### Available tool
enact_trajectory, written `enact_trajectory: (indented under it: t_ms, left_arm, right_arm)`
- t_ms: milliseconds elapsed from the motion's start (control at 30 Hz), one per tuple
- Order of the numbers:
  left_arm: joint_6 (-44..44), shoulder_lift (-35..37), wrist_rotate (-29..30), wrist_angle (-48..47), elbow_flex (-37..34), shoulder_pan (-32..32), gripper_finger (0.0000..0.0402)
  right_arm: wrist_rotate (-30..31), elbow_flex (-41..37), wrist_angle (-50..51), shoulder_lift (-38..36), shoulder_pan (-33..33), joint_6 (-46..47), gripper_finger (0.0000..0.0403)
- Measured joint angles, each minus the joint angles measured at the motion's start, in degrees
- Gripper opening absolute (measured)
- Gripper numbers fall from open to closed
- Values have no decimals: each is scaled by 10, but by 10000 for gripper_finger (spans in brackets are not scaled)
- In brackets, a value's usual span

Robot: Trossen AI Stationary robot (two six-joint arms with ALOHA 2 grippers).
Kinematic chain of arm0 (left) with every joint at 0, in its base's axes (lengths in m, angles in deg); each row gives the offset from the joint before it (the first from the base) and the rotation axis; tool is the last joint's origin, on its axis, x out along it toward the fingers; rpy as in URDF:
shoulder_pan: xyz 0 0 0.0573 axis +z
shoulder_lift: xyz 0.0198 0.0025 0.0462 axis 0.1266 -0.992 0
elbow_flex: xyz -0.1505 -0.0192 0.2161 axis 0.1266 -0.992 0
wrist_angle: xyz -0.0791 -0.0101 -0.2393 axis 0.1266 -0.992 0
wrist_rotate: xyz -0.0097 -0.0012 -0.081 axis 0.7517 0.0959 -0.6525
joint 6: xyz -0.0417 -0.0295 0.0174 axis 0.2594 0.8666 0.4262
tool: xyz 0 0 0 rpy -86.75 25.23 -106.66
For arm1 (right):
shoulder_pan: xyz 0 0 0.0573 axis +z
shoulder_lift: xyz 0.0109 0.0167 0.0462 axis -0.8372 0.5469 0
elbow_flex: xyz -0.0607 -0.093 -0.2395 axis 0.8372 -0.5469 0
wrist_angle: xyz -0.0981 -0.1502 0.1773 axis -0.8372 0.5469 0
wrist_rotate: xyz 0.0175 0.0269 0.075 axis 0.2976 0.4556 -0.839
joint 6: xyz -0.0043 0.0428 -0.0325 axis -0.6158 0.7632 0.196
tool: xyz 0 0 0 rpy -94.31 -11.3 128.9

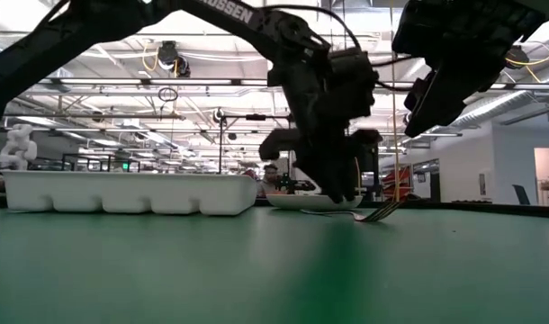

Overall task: Sort silverware
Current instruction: Put the blue fork into the silverware tray

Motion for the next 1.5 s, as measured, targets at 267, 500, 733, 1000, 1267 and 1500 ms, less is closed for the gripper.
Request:
enact_trajectory:
  t_ms: [267,500,733,1000,1267,1500]
  left_arm:
    - [0,-23,-5,4,-1,0,99]
    - [0,-26,-3,0,0,0,86]
    - [0,-26,-3,-12,1,0,9]
    - [-2,-29,2,-4,9,-2,5]
    - [14,-30,9,-29,76,-1,3]
    - [40,-30,43,-100,126,4,3]
  right_arm:
    - [0,0,5,0,0,0,137]
    - [1,0,14,0,0,0,137]
    - [1,0,14,0,0,0,137]
    - [0,0,15,0,0,9,137]
    - [0,0,20,0,0,10,137]
    - [-3,0,25,0,0,11,137]
